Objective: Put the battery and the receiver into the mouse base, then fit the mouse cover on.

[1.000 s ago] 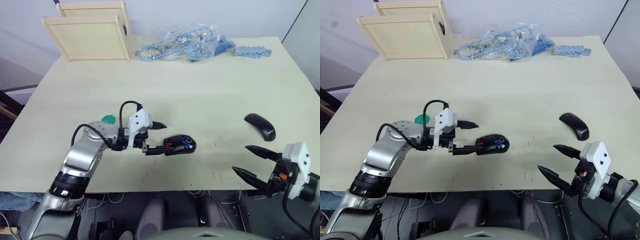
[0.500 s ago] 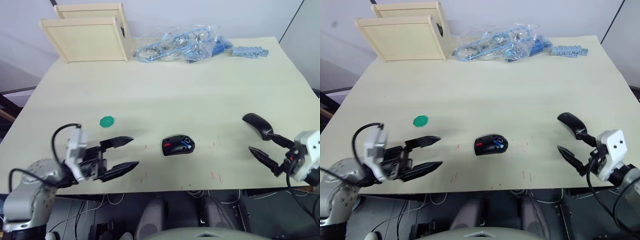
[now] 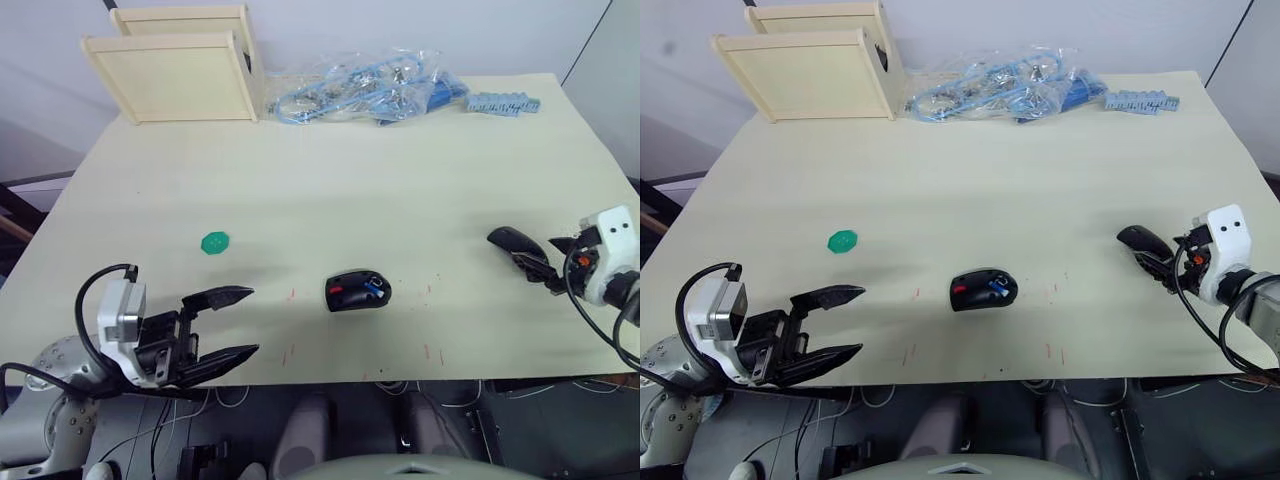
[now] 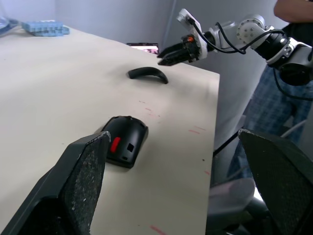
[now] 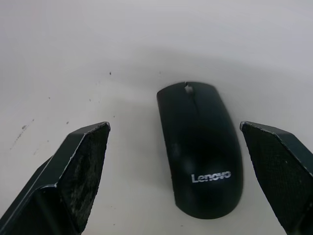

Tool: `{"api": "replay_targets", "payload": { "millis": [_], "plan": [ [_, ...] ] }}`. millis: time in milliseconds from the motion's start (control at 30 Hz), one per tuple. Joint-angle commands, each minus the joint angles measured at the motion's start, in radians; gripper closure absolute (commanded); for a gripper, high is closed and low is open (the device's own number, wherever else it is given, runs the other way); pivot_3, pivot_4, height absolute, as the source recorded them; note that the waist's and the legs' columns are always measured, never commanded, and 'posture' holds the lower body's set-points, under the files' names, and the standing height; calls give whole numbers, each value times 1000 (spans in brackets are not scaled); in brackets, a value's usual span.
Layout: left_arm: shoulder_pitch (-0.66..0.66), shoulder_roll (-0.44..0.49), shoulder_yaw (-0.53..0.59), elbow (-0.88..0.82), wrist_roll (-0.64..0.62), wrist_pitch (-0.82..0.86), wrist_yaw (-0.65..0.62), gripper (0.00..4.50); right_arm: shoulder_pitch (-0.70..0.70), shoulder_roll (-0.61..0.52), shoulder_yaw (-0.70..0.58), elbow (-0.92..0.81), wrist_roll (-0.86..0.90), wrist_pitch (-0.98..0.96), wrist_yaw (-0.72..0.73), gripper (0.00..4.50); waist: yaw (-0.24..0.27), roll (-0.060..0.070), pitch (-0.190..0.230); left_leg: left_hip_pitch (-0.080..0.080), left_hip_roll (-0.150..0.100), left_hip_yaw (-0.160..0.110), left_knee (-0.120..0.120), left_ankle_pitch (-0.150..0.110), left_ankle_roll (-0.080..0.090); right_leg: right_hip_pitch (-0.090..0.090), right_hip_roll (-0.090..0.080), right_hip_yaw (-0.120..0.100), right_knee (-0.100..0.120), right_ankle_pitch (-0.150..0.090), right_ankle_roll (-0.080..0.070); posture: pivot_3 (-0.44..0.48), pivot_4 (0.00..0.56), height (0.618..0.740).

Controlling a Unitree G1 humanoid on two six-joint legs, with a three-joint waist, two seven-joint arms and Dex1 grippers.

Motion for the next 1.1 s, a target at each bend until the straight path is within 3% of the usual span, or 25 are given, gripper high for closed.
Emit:
{"api": "replay_targets", "payload": {
  "millis": [33, 1100],
  "plan": [
    [-27, 3, 14, -48, -46, 4, 38, 29, -42, -28, 12, 30, -10, 13, 22, 0, -1, 0, 0, 0, 0, 0, 0, 0, 0, 0, 0, 0, 0, 0, 0, 0, 150, 740],
    [9, -5, -45, -44, -29, -58, 35, 29, -102, -24, 74, 294, -145, -123, 166, 0, -3, 0, 0, 0, 0, 0, 0, 0, 0, 0, 0, 0, 0, 0, 0, 0, 150, 740]
  ]
}}
